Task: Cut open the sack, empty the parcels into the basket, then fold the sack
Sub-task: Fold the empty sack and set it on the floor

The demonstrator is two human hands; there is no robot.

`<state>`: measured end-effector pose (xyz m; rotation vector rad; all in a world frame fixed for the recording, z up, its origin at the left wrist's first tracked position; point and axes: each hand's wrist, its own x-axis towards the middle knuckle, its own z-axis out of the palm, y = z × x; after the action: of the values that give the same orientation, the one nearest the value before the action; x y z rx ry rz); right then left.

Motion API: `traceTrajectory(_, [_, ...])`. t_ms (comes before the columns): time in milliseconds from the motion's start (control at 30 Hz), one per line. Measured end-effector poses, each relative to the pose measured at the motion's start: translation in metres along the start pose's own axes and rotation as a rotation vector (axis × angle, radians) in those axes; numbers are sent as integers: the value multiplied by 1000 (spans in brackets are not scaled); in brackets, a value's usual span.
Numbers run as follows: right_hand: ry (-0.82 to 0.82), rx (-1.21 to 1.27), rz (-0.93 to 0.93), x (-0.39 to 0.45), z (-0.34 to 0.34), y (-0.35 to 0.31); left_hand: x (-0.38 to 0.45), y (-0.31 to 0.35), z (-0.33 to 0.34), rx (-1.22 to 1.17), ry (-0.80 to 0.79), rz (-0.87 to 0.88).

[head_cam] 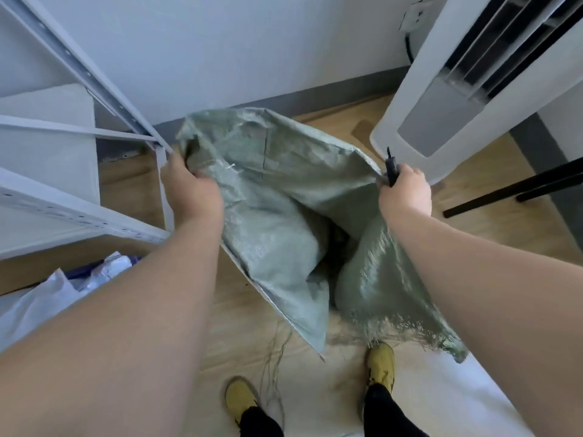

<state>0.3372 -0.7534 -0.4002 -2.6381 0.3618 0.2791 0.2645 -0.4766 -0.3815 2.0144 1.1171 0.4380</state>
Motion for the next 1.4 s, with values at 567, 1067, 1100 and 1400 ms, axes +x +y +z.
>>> traceTrajectory(567, [-117, 53, -327, 69, 258, 63, 35, -255, 165, 491, -290, 24])
traceTrajectory(1067, [-349, -89, 259, -18, 357, 179, -101, -374, 212, -4, -417, -637])
traceTrajectory(1100, [-361, -104, 242, -13, 359, 182, -104, -379, 215, 36, -413, -620])
traceTrajectory(1400, [-285, -61, -65, -14, 370, 165, -95, -366, 227, 199, -591, -413])
